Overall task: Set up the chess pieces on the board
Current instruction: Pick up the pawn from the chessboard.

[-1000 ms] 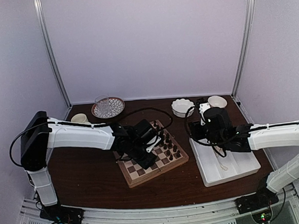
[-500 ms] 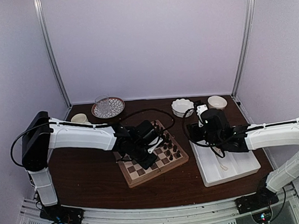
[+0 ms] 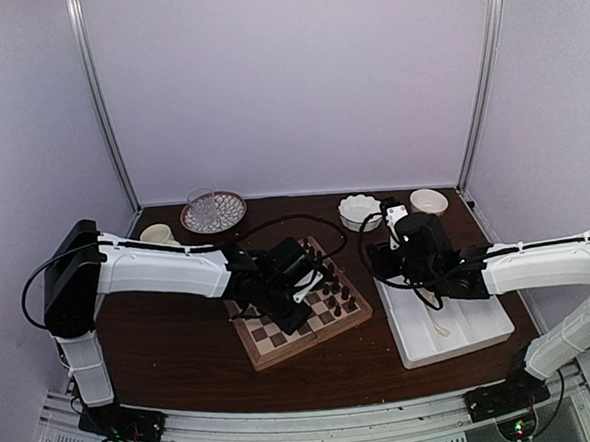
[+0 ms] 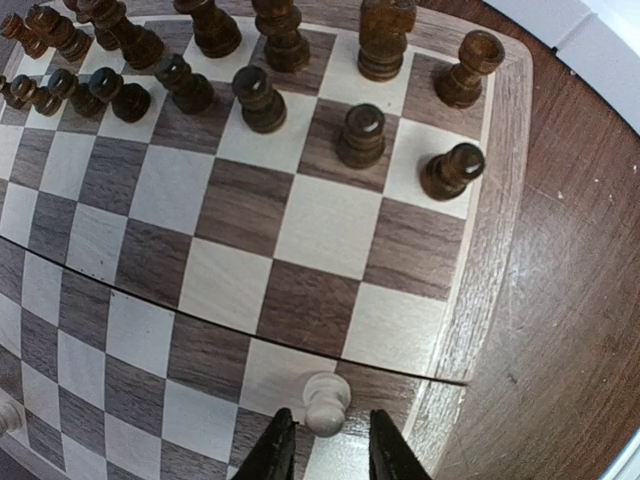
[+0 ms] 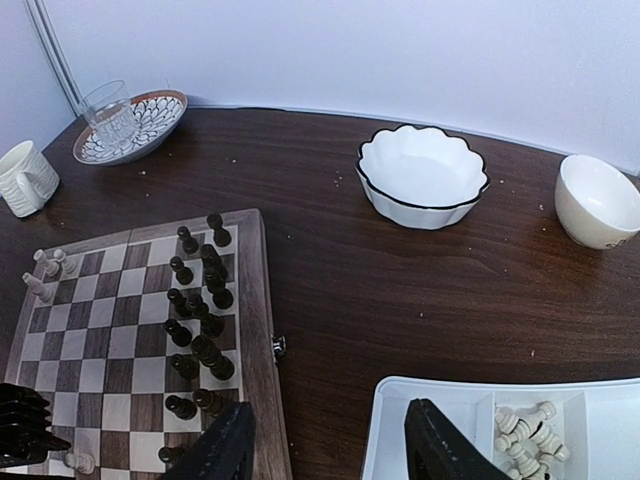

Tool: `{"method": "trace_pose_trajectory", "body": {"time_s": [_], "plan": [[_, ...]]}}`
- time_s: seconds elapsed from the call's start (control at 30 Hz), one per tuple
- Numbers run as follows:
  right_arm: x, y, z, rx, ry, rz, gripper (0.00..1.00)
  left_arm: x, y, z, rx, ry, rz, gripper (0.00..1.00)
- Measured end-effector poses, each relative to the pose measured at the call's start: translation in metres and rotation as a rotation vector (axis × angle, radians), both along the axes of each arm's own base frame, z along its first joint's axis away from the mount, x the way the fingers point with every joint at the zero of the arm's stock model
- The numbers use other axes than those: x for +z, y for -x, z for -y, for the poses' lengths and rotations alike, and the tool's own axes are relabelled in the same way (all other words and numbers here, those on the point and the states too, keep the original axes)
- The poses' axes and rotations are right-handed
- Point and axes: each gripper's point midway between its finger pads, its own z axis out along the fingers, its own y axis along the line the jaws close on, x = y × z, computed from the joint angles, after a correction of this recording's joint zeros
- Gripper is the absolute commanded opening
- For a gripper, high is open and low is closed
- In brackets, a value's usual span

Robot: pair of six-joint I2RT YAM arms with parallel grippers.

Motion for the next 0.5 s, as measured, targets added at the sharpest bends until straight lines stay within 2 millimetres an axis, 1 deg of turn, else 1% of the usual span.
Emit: {"method": "trace_pose_trajectory", "body": {"time_s": [0.37, 0.5], "plan": [[-0.0004, 0.0002, -0.0007, 0.004, 0.000, -0.002, 0.54, -0.0018, -0.0020, 0.0041, -0.007, 0.001, 0.006, 0.23], [-0.0004, 0.0002, -0.0008, 0.004, 0.000, -0.002, 0.54, -0.0028, -0.0026, 0.0035, -0.006, -0.003, 0.008, 0.17]]}}
